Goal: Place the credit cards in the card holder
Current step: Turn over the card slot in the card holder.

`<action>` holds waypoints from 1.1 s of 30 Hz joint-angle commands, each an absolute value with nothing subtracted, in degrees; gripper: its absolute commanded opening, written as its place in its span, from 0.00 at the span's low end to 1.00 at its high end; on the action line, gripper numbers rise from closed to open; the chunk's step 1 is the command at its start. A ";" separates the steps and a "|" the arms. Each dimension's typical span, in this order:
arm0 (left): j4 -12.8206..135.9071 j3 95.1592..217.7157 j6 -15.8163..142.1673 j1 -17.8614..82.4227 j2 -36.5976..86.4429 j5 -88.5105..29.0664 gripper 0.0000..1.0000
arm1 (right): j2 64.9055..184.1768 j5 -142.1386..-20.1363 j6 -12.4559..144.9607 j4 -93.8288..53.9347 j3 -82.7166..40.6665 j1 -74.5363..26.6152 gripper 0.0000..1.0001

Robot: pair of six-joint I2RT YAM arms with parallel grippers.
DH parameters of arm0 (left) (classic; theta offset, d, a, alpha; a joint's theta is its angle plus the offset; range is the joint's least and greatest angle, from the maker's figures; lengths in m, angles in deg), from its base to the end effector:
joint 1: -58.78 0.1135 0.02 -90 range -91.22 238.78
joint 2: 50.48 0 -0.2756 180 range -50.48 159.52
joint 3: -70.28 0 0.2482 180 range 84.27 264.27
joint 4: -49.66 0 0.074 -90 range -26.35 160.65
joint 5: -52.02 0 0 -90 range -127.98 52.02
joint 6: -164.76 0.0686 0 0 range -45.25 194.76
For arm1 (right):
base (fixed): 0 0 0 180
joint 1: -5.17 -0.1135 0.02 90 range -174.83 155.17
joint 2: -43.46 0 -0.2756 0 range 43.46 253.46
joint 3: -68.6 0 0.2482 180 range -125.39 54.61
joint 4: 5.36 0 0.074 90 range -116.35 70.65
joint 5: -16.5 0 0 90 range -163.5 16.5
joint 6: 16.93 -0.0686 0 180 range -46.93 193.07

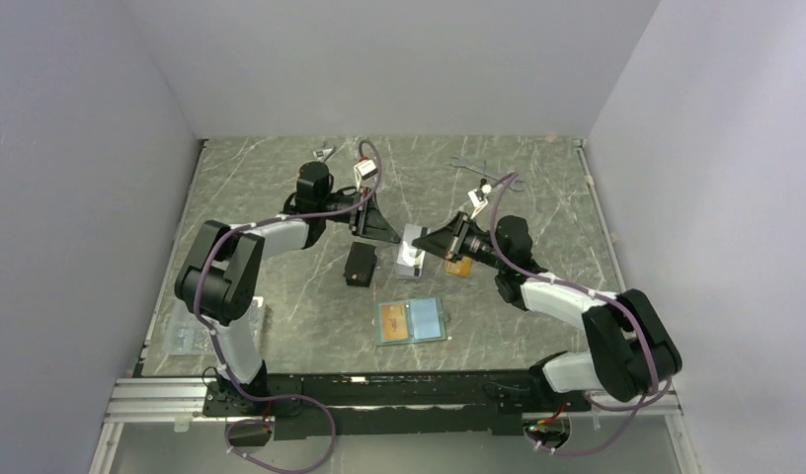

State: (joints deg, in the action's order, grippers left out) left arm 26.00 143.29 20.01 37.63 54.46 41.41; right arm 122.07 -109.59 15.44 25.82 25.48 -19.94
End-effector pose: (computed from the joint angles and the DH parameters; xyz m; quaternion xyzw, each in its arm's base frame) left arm 0.3370 -0.2027 0.2361 0.2319 0.6779 -0.6905 0.0999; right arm 0.2515 0.1625 0.2298 -0.0070 0.7282 0.5978 0.3351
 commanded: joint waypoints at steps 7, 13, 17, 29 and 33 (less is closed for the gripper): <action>67.84 149.32 58.33 38.90 46.26 40.22 0.17 | 111.41 -105.92 26.89 -0.30 27.69 -15.16 0.00; 100.59 152.21 93.76 31.45 45.97 20.08 0.17 | 102.13 -101.24 30.00 -14.53 31.19 -18.28 0.00; 99.92 147.41 99.17 25.79 43.28 7.61 0.17 | 99.76 -95.30 30.58 -20.44 32.33 -23.25 0.00; 98.63 142.50 102.48 18.39 46.35 -4.42 0.17 | 100.91 -88.79 31.91 -22.51 34.73 -26.65 0.00; 98.67 142.90 102.95 17.13 47.78 -6.25 0.17 | 100.86 -87.56 32.49 -22.28 35.07 -26.60 0.00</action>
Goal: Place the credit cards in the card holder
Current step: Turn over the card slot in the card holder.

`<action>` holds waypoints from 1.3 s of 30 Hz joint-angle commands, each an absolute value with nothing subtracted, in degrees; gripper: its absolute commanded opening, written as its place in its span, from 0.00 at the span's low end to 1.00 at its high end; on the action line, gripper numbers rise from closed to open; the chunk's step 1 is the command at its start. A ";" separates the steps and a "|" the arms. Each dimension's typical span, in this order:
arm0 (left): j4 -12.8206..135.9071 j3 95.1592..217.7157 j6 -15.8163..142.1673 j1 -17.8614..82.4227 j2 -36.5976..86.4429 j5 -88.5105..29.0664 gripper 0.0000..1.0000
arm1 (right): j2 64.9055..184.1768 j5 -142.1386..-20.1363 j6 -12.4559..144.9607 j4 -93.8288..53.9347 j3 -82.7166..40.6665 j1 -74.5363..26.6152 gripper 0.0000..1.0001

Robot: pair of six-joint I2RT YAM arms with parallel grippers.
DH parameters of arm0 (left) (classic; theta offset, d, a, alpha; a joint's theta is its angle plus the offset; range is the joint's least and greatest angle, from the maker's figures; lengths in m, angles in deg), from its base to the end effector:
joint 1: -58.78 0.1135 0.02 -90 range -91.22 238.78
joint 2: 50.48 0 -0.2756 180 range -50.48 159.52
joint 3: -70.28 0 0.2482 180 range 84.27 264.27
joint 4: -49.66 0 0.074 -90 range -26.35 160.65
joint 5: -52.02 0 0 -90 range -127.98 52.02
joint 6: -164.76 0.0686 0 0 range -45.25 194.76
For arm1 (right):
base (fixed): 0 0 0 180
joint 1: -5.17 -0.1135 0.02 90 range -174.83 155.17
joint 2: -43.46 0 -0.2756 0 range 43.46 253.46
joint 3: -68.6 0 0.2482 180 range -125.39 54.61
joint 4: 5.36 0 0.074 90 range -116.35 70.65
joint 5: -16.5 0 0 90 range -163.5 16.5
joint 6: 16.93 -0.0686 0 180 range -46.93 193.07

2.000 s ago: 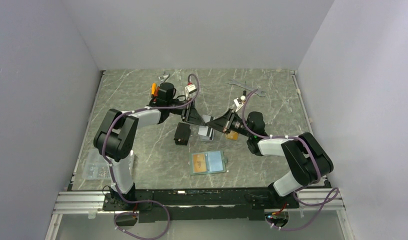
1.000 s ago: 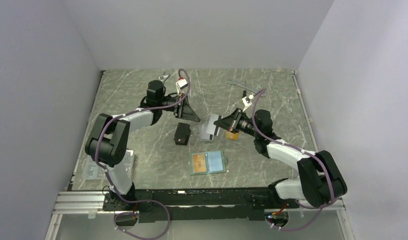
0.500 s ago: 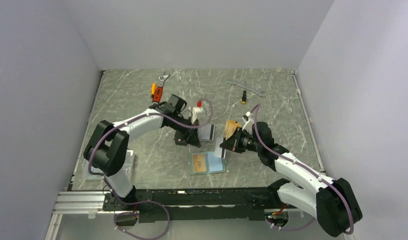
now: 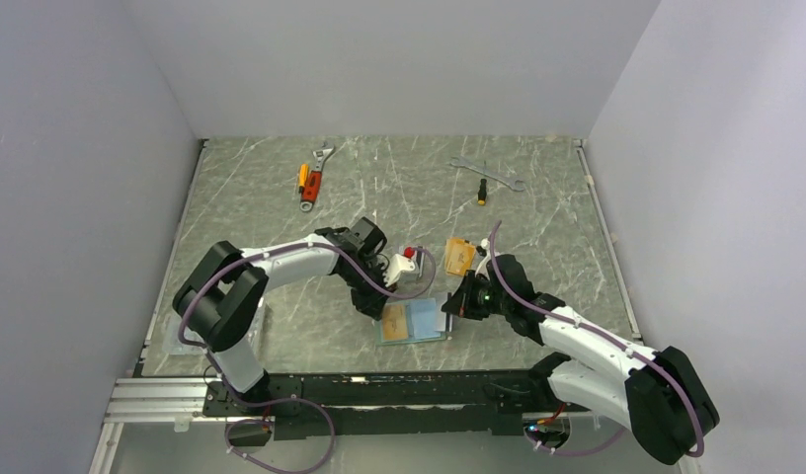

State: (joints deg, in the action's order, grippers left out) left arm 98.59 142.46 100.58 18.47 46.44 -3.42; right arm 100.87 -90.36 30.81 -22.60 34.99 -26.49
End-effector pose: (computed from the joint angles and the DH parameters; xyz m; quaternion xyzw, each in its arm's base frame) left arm 0.2153 -0.2337 0.1580 0.5510 0.7691 -0.3088 0.0975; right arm 0.1632 0.1240 0.1539 0.0227 0.9020 0.3531 0.2473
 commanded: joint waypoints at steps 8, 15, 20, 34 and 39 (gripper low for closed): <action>98.24 142.98 102.97 16.16 49.01 -7.35 0.16 | 99.56 -87.49 33.63 -23.00 36.01 -26.60 0.00; 98.40 143.11 103.23 15.73 49.10 -7.65 0.15 | 98.92 -86.46 35.12 -25.06 35.50 -26.77 0.00; 98.58 142.96 103.48 15.71 48.60 -7.95 0.15 | 98.42 -86.60 35.70 -25.87 35.00 -26.64 0.00; 98.63 143.40 103.41 15.69 48.00 -7.73 0.15 | 100.61 -89.42 31.94 -19.62 37.59 -27.64 0.00; 98.92 143.30 103.66 15.71 47.74 -7.88 0.14 | 102.01 -89.17 31.55 -17.45 38.29 -28.43 0.00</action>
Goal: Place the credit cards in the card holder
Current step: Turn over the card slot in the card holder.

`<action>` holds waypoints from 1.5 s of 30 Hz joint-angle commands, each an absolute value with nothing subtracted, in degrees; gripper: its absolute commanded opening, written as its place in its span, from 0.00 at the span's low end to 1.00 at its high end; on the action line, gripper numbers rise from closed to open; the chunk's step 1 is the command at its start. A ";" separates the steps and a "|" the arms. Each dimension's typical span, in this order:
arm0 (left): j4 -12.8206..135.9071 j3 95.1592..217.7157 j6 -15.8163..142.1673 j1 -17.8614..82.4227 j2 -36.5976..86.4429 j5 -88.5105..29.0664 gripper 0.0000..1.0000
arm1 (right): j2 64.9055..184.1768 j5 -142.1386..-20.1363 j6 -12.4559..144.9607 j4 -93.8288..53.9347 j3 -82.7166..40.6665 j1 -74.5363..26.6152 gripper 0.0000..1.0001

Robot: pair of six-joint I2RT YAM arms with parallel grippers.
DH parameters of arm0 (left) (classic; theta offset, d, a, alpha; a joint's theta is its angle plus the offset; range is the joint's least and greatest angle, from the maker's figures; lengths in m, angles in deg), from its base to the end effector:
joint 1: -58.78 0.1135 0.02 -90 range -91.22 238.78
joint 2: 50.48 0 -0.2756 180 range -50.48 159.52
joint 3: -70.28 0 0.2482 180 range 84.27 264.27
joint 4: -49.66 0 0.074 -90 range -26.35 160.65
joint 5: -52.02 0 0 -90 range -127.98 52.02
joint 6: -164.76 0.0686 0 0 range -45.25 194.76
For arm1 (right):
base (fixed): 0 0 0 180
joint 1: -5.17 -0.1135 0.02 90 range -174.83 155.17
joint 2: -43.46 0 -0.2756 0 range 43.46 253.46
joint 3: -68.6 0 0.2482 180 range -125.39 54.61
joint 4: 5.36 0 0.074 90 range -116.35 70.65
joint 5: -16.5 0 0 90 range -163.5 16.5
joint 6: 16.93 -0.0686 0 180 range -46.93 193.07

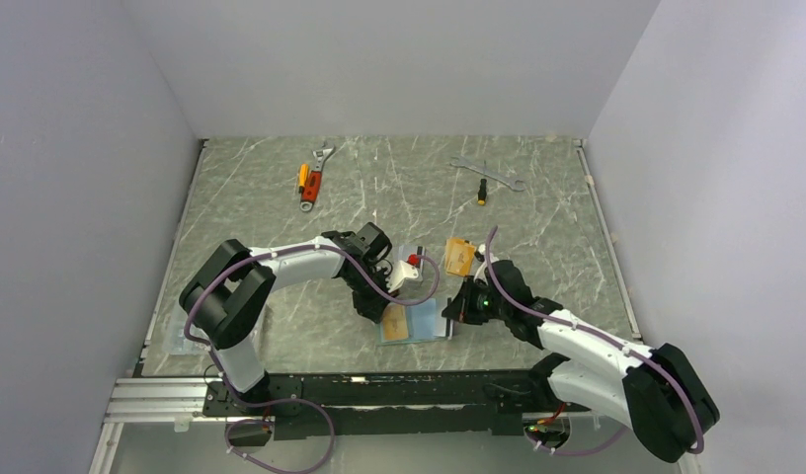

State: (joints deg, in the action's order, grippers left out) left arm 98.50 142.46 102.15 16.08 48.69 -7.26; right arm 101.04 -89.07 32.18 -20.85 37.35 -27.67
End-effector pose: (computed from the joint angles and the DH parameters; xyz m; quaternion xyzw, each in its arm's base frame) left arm 0.2097 -0.2412 0.1440 0.5762 0.7647 -0.2764 0.0829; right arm 0.1573 0.1234 0.1427 0.0083 0.9061 0.3416 0.2494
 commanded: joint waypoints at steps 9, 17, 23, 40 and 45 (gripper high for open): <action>99.13 143.69 103.66 15.77 47.39 -7.81 0.14 | 105.96 -89.76 29.68 -12.79 39.86 -30.08 0.00; 99.48 143.85 103.81 15.73 46.60 -7.61 0.13 | 106.41 -88.32 30.30 -16.45 39.85 -29.52 0.00; 99.68 143.74 104.28 15.93 46.05 -7.57 0.13 | 113.39 -92.30 28.05 -7.98 40.75 -30.30 0.00; 104.74 153.67 102.94 16.40 43.71 -2.65 0.14 | 117.89 -97.57 28.79 -5.90 38.60 -28.70 0.00; 99.93 156.35 99.69 12.29 47.39 -1.11 0.15 | 117.68 -97.60 28.64 -5.46 38.76 -28.40 0.00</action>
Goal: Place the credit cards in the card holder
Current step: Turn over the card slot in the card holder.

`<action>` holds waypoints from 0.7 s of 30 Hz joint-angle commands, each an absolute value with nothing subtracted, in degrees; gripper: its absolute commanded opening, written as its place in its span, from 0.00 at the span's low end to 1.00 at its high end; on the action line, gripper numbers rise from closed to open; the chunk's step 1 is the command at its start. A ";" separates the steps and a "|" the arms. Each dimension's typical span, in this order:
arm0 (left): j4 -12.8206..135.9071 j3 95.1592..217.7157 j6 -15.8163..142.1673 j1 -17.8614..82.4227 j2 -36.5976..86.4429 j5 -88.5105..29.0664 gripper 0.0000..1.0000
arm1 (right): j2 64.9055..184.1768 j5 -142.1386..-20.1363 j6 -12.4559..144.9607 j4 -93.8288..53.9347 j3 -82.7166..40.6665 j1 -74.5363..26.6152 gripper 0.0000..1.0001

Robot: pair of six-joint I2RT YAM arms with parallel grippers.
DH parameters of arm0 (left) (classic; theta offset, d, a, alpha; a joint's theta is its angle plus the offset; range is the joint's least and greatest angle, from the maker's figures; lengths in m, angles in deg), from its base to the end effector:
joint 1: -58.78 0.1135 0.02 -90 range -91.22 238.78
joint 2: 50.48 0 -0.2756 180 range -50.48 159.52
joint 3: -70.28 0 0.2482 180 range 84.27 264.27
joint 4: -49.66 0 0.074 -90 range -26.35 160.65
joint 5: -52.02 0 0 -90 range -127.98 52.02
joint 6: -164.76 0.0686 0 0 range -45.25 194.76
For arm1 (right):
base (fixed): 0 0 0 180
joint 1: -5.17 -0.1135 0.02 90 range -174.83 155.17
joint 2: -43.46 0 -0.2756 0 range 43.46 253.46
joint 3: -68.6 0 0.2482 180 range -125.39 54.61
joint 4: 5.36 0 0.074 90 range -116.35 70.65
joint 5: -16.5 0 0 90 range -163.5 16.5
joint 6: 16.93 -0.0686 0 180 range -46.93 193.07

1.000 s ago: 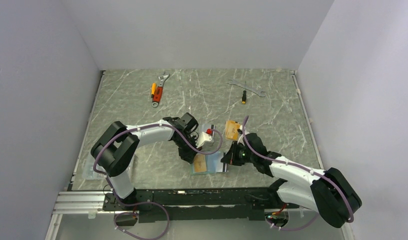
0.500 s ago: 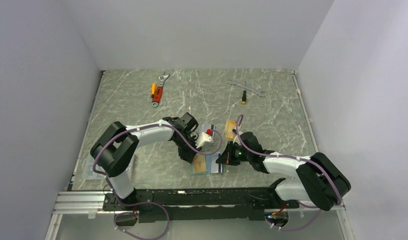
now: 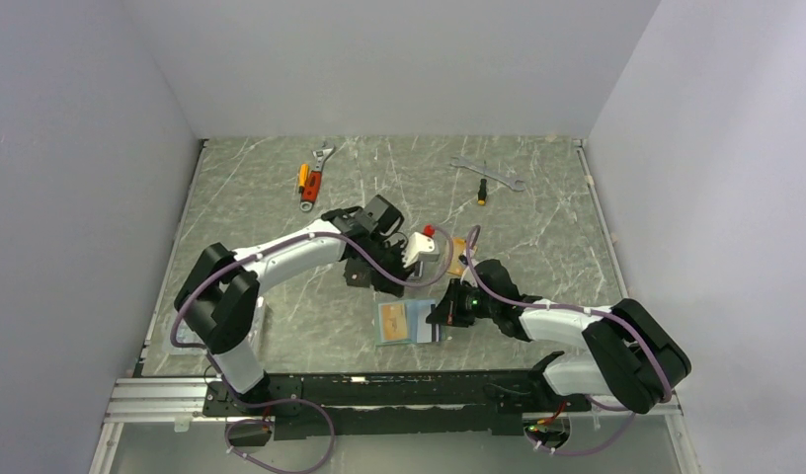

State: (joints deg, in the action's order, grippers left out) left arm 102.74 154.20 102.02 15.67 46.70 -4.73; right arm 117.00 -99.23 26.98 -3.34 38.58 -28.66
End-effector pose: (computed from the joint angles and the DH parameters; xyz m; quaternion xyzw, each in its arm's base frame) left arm 0.2289 -0.2658 0.2097 0.5883 0.7327 -0.3044 0.1560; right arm 0.1692 0.1492 0.1169 0.0040 0.8936 0.4128 0.1765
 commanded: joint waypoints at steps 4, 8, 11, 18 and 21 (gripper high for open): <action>97.78 156.42 98.99 8.65 52.10 -1.23 0.14 | 117.86 -97.40 28.38 -4.79 39.01 -28.33 0.00; 95.27 154.29 98.97 6.65 53.61 -2.24 0.14 | 118.11 -97.38 28.00 -3.92 39.55 -28.11 0.00; 94.71 152.90 99.39 5.86 54.00 -3.53 0.14 | 117.96 -97.60 27.77 -3.51 40.18 -27.52 0.00; 94.02 150.19 100.54 5.30 55.23 -9.62 0.13 | 116.09 -97.69 28.32 -4.62 41.01 -26.04 0.00; 93.94 148.43 101.23 5.30 54.29 -11.10 0.13 | 112.96 -98.21 29.27 -6.66 41.95 -24.01 0.00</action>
